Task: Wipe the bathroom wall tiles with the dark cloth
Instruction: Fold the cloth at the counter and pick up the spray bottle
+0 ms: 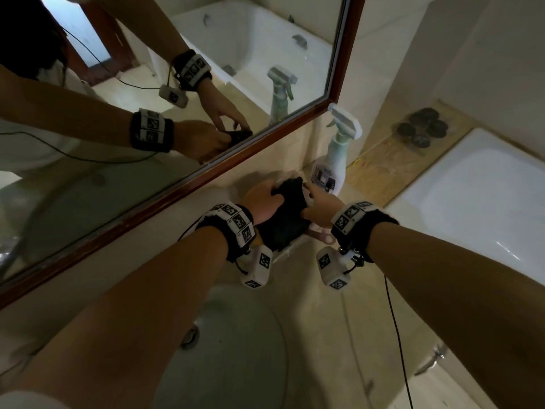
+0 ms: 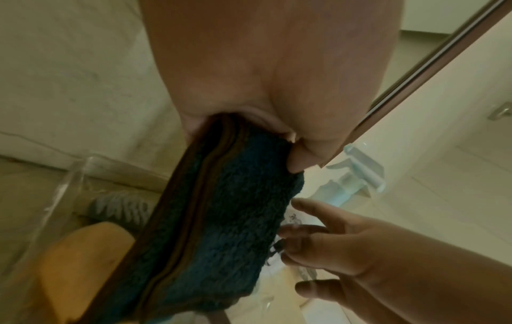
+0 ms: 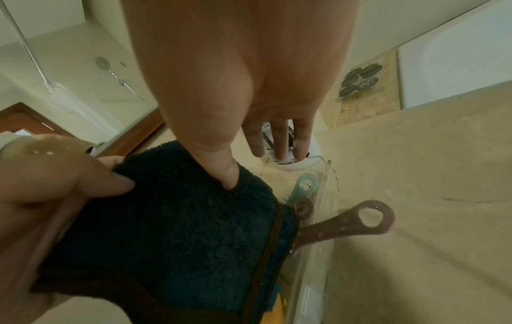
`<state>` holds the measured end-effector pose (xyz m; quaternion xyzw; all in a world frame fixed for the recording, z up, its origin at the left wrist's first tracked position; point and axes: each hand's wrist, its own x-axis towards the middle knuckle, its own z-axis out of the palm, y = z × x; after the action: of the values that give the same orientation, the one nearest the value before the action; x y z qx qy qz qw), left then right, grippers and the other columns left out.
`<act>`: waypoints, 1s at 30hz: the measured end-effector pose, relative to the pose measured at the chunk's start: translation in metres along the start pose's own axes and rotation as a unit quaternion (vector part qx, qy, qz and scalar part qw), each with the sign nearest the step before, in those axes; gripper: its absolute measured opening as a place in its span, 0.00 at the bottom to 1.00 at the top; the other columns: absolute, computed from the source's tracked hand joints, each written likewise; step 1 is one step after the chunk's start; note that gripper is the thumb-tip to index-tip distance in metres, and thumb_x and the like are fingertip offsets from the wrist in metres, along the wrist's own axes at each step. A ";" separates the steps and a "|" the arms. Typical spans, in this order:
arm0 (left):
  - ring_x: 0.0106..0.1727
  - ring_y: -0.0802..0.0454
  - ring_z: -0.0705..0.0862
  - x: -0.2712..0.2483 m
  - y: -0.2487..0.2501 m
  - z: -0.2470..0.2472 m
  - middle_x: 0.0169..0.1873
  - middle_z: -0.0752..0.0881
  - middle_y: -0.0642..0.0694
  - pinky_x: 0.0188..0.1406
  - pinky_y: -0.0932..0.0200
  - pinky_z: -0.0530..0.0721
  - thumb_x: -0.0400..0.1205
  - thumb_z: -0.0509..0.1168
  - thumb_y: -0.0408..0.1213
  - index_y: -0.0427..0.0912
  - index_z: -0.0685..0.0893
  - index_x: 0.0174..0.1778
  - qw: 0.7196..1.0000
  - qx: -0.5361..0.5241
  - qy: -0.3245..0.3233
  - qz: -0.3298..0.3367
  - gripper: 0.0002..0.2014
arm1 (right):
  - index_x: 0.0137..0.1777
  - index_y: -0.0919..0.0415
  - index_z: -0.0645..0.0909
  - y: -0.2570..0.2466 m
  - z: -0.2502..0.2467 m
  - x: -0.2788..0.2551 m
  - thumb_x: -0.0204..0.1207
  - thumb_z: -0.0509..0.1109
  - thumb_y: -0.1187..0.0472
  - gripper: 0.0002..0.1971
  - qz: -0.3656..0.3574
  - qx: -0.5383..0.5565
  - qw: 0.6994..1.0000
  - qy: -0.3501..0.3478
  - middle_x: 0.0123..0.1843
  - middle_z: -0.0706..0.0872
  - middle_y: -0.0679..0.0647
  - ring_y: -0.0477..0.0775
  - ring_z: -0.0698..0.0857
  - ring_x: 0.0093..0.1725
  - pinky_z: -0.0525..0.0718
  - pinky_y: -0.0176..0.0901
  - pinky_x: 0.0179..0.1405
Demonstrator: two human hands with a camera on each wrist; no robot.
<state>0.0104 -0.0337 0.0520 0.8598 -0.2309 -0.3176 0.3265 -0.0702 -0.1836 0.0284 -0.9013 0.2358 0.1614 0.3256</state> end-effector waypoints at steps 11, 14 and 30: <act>0.41 0.48 0.79 -0.036 0.053 -0.014 0.38 0.78 0.45 0.41 0.57 0.76 0.84 0.57 0.28 0.48 0.78 0.42 0.990 -0.137 -0.027 -0.035 0.11 | 0.76 0.59 0.71 0.006 -0.052 0.003 0.72 0.77 0.66 0.33 -0.055 0.084 0.993 -0.056 0.67 0.74 0.49 0.51 0.72 0.71 0.67 0.46 0.76; 0.47 0.47 0.80 -0.039 0.060 -0.016 0.45 0.80 0.43 0.51 0.54 0.78 0.85 0.57 0.30 0.44 0.80 0.50 0.985 -0.157 0.022 -0.068 0.07 | 0.69 0.61 0.79 0.006 -0.060 0.007 0.70 0.79 0.64 0.27 -0.079 0.114 0.988 -0.069 0.67 0.83 0.57 0.58 0.79 0.68 0.74 0.54 0.75; 0.42 0.45 0.90 -0.046 0.036 0.026 0.45 0.90 0.40 0.31 0.54 0.87 0.85 0.68 0.36 0.37 0.82 0.62 0.835 -0.500 0.076 -0.216 0.11 | 0.70 0.60 0.79 0.022 -0.072 0.024 0.69 0.80 0.48 0.32 -0.011 0.327 0.935 -0.137 0.63 0.87 0.58 0.61 0.87 0.59 0.84 0.63 0.64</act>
<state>-0.0461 -0.0409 0.0806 0.6288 0.1766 -0.3854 0.6518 -0.0519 -0.2536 0.0597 -0.7169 0.2190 0.1936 0.6330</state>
